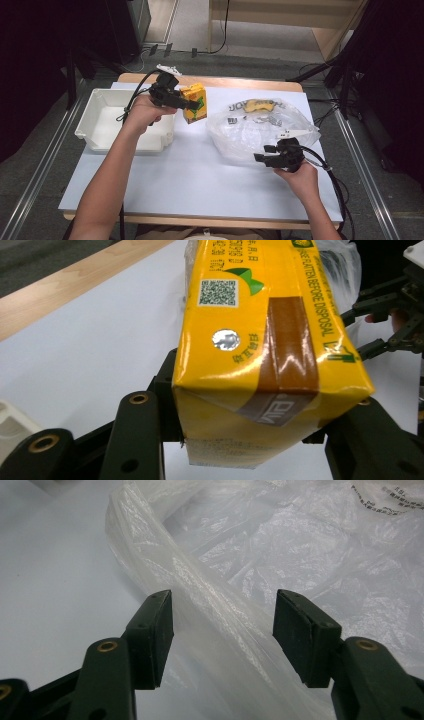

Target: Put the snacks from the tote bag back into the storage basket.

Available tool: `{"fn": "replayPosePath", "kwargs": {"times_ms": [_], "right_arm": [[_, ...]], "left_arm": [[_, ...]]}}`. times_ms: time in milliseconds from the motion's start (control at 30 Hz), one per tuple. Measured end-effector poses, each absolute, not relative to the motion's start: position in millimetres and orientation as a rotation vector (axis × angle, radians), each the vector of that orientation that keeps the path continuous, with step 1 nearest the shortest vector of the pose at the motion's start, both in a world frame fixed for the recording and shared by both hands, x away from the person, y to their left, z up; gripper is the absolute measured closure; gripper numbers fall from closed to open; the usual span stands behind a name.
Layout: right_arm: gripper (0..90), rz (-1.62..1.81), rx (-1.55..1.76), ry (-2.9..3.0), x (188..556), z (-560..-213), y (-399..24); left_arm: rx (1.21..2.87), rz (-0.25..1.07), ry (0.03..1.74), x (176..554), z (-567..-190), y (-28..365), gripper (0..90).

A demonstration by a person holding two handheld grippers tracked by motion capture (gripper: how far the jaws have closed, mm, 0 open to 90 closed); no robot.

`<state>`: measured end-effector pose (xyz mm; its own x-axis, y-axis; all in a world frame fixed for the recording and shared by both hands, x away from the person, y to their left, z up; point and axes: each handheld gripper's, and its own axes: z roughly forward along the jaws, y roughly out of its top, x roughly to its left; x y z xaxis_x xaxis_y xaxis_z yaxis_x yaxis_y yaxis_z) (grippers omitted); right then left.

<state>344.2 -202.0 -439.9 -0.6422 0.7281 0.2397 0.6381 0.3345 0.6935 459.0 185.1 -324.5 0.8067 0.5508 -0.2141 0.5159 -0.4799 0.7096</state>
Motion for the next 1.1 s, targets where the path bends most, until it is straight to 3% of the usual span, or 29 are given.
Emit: {"fn": "replayPosePath", "kwargs": {"times_ms": [1100], "right_arm": [[42.4,1.193,1.264,2.469,343.9,-439.7,-202.3]], "left_arm": [[2.107,0.159,0.933,468.7,-312.4,245.4,51.7]]}}
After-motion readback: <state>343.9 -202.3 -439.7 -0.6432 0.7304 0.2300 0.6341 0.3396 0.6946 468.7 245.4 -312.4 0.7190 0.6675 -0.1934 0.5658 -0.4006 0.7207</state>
